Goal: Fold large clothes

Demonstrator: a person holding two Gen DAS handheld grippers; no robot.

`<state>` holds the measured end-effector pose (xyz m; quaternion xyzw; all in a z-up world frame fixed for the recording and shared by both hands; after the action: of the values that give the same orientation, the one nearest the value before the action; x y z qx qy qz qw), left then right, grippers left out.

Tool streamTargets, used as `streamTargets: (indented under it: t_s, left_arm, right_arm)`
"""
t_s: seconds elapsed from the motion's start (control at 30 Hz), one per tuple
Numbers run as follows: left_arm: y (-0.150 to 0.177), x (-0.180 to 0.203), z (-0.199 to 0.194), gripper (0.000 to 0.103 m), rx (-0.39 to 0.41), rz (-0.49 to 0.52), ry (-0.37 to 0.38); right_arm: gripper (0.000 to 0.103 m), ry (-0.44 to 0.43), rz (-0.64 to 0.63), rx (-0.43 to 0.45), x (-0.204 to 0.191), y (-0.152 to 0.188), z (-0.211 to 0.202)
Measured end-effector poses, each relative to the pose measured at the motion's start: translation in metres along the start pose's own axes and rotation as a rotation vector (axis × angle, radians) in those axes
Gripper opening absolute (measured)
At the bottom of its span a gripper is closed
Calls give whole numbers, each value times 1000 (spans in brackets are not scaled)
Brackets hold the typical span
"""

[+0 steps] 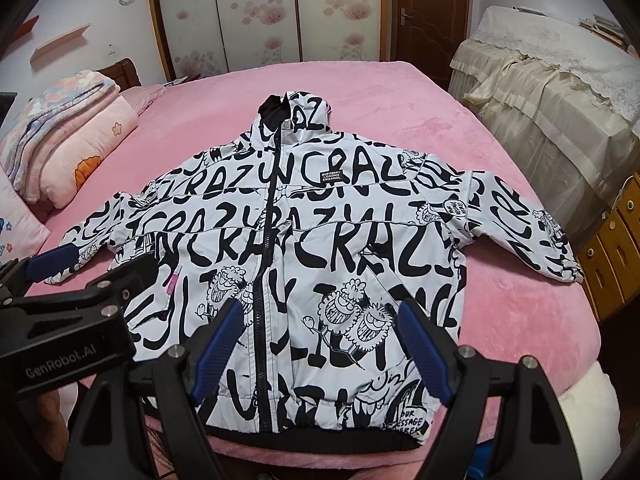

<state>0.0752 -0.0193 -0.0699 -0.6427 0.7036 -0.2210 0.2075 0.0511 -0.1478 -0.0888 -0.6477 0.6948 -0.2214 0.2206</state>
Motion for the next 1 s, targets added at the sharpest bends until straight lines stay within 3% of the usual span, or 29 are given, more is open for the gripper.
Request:
streamTargets:
  t_s: [0.63,1.0]
  left_arm:
    - [-8,-6,10,100,17,-37,-4]
    - [-8,-10,19,100,-21,-52,7]
  right_arm:
    - [80,2,1,-9,-6,-5,8]
    - [80,1,6,-13,-6,-5,12]
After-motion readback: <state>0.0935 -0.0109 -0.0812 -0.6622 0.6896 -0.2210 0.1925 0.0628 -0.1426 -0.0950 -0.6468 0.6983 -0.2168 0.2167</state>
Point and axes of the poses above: each gripper's, at about its wrist camera, not at the fingertips, and z roughly the way its jaws point, x to its right, y to its underside, the point moved 6 cm from there along z, roughly the way its jaws point, and after that the axes turned 1 degree about -x, right-handed, at the moved point
